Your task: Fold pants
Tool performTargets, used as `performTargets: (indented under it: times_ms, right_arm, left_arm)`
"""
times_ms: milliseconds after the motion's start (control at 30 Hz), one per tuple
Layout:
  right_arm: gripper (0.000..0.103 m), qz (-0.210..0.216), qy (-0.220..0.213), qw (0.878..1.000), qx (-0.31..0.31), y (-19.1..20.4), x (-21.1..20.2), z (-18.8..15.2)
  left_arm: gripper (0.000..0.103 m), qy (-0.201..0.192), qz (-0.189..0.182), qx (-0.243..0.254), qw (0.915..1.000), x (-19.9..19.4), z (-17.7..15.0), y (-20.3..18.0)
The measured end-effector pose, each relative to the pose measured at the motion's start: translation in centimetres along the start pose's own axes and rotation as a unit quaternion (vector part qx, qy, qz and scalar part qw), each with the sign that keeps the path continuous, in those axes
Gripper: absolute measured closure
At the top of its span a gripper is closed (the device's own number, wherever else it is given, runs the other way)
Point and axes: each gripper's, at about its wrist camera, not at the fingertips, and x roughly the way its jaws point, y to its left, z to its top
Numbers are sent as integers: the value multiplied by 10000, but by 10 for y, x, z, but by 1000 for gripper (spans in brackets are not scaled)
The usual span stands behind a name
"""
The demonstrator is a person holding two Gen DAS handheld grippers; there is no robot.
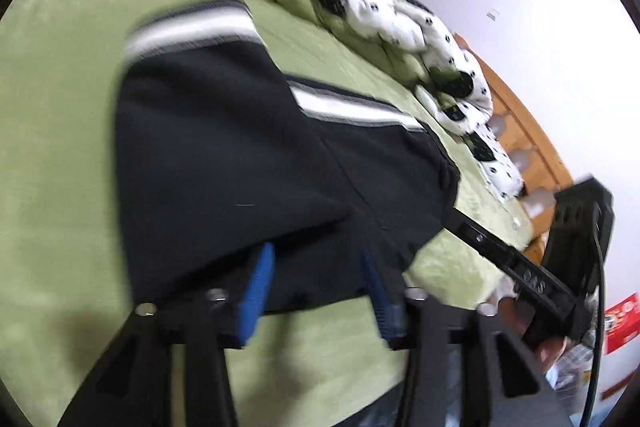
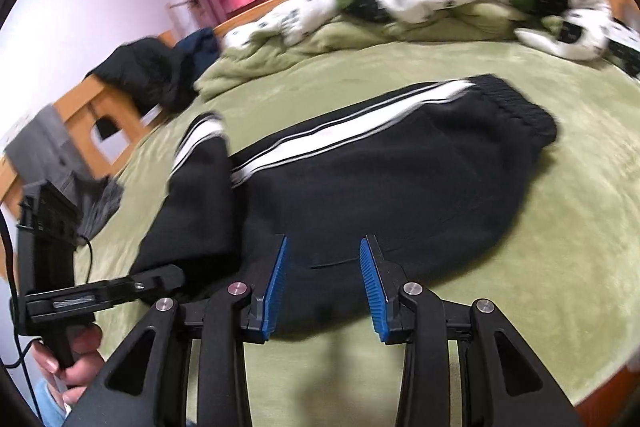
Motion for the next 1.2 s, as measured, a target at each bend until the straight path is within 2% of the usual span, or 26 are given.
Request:
performTargets:
  times_ms: [67,100,233,300,500,533,600,633,667,733,867,967,1100,1200]
  right_arm:
    - [65,255,186,9995,-86,16,12,3]
    - [64,392,291,9988,-100,23,18,5]
    - [48,914,569,9937,-300,53,44,18]
    - [44,942,622,9929,-374,64,59,23]
    - [44,1048,1088,9885,-38,76,118,39]
    - [45,1039,1155,9879,3,76,126,39]
    - [69,1022,1302,9862,88,79,139,35]
    - [74,1092,1341,9849,130,80,141,32]
    - [82,1079,1262,9861,102,82,139,31]
    - [84,1079,965,9893,-162,89,126,31]
    - [85,1015,361,9913,-756,109,89,45]
    - [85,863,123,9907,-1047,114,65,60]
    - [86,552,-125,9887,-1389,102,41,82]
    - [86,238,-315,9879,-1498,76,23,98]
  left_arm:
    - [55,-95,52,62,9999,-16,-2,12]
    - [51,-135,167,41,9998,-24,-3,19]
    - [49,-188,620,-186,9977,-41,-8,49]
    - [49,-164,715,-350,9967,-45,-11,63]
    - [49,-215,1063,-766,9911,-53,-19,96]
    - [49,-215,1131,-827,9899,-55,-22,102]
    - [49,-208,1170,-899,9888,-55,-25,109]
    - [49,-214,1178,-980,9880,-56,-27,113]
    - [49,-215,1170,-1025,9876,-57,-29,116]
    - [49,-219,1113,-1140,9870,-58,-28,119]
    - [49,-289,1132,-1199,9859,-62,-26,116]
    - [49,-328,1165,-1074,9868,-64,-21,102]
    - [49,-324,1274,-834,9878,-59,-13,86]
    - [49,-285,1339,-785,9875,-51,-5,79]
